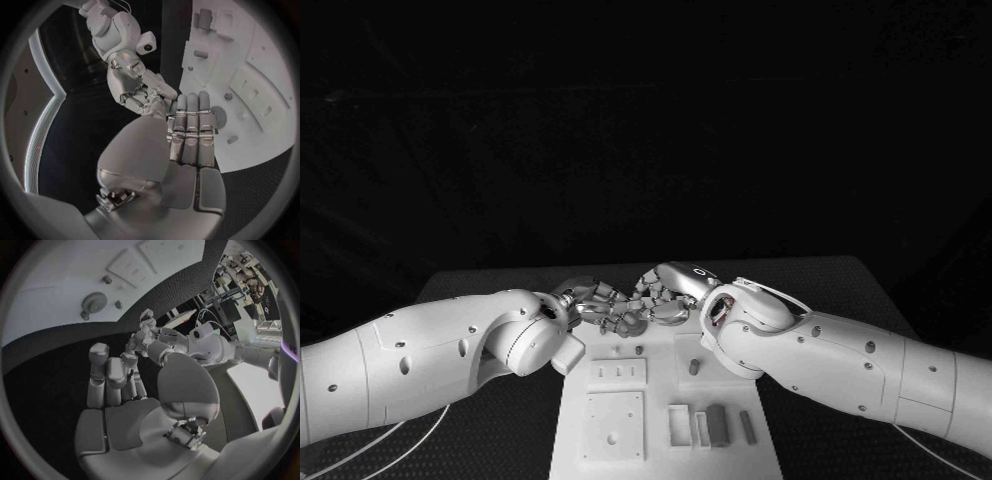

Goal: Assemble the parts on the task board

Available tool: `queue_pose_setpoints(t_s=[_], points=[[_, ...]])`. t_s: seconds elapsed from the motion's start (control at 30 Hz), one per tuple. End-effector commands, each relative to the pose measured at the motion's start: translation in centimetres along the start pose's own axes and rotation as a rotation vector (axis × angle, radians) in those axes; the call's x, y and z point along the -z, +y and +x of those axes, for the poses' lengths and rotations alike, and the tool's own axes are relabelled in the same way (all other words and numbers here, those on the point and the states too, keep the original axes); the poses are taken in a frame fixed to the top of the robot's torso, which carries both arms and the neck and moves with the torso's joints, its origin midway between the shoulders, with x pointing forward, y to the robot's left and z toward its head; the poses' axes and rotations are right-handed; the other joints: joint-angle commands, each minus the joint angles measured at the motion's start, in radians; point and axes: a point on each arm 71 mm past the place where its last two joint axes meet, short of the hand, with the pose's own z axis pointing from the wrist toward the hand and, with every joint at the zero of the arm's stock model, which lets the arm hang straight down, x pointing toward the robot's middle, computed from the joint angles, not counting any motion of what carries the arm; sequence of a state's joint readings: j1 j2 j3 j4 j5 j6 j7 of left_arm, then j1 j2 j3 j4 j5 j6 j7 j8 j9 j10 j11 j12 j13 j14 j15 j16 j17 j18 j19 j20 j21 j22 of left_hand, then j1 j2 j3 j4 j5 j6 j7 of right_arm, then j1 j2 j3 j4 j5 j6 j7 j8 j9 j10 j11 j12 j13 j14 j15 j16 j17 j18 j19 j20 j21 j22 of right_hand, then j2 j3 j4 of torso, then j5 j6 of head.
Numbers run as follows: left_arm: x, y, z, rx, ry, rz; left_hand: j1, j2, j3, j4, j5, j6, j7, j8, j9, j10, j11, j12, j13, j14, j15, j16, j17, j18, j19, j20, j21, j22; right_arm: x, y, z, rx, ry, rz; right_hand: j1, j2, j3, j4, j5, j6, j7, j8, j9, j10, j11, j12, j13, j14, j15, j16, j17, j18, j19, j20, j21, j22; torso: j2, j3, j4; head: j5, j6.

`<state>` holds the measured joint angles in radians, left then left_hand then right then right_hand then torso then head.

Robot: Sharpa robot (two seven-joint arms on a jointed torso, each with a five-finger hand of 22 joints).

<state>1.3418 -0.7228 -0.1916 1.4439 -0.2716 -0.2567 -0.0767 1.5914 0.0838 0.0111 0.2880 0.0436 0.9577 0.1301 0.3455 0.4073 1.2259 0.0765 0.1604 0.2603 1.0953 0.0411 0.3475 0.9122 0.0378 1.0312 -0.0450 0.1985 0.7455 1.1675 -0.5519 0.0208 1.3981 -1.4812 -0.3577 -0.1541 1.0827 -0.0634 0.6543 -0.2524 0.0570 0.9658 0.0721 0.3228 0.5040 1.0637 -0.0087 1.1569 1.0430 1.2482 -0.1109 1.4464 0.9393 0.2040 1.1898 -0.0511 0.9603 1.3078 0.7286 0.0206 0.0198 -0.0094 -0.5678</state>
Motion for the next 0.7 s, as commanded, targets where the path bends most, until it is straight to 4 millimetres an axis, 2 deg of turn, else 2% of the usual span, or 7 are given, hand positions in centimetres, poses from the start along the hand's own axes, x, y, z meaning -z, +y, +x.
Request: queue_pose_setpoints(t_s=[0.03, 0.27, 0.5, 0.7], points=[[-0.01, -0.31, -0.07, 0.029, -0.005, 0.013, 0.014, 0.01, 0.01, 0.001, 0.007, 0.015, -0.006, 0.008, 0.003, 0.012, 0.0, 0.005, 0.003, 0.01, 0.001, 0.0, 0.005, -0.003, 0.003, -0.008, -0.002, 0.002, 0.06, 0.36, 0.45, -0.001, 0.027, -0.016, 0.008, -0.002, -0.002, 0.005, 0.004, 0.035, 0.029, 0.002, 0.042, 0.007, -0.002, 0.002, -0.001, 0.0, -0.006, -0.004, -0.001, 0.058, 0.004, -0.006, -0.003, 0.013, 0.0, 0.0003, 0.0003, 0.0, -0.001], [-0.01, -0.27, -0.1, 0.054, -0.009, 0.006, 0.008, 0.04, 0.016, 0.0, 0.008, 0.031, -0.014, 0.013, 0.008, 0.024, -0.006, 0.009, 0.011, 0.017, -0.004, 0.002, 0.022, -0.005, 0.006, -0.014, -0.003, 0.006, 0.05, 0.23, 0.52, 0.0, 0.029, -0.011, 0.008, -0.002, -0.002, 0.005, 0.004, 0.035, 0.029, 0.002, 0.042, 0.007, -0.002, 0.002, -0.002, -0.001, -0.006, -0.005, -0.002, 0.058, 0.004, -0.006, -0.003, 0.013, 0.0, 0.0005, 0.0001, 0.0, -0.003], [0.0, -0.2, -0.03, 0.077, -0.009, -0.006, -0.006, 0.03, 0.065, -0.002, 0.01, 0.052, -0.024, 0.021, 0.021, 0.046, -0.017, 0.018, 0.03, 0.031, -0.015, 0.017, 0.051, -0.007, 0.016, -0.024, 0.002, 0.017, 0.04, 0.23, 0.58, 0.0, 0.029, -0.011, 0.007, -0.003, -0.002, 0.005, 0.004, 0.034, 0.029, 0.002, 0.042, 0.007, -0.002, 0.002, -0.002, -0.001, -0.006, -0.005, -0.004, 0.058, 0.004, -0.006, -0.003, 0.013, 0.0, 0.0006, 0.0001, 0.0, -0.005], [-0.01, -0.17, 0.04, 0.095, -0.007, -0.013, -0.01, 0.029, 0.079, -0.004, 0.016, 0.06, -0.028, 0.023, 0.026, 0.053, -0.021, 0.021, 0.039, 0.033, -0.019, 0.025, 0.058, -0.009, 0.017, -0.028, 0.003, 0.023, 0.01, 0.2, 0.67, 0.001, 0.035, -0.009, 0.007, -0.003, -0.002, 0.005, 0.004, 0.034, 0.028, 0.002, 0.042, 0.007, -0.002, 0.001, -0.002, -0.001, -0.006, -0.006, -0.004, 0.058, 0.004, -0.006, -0.004, 0.013, 0.0, 0.0007, 0.0001, -0.001, -0.005]])
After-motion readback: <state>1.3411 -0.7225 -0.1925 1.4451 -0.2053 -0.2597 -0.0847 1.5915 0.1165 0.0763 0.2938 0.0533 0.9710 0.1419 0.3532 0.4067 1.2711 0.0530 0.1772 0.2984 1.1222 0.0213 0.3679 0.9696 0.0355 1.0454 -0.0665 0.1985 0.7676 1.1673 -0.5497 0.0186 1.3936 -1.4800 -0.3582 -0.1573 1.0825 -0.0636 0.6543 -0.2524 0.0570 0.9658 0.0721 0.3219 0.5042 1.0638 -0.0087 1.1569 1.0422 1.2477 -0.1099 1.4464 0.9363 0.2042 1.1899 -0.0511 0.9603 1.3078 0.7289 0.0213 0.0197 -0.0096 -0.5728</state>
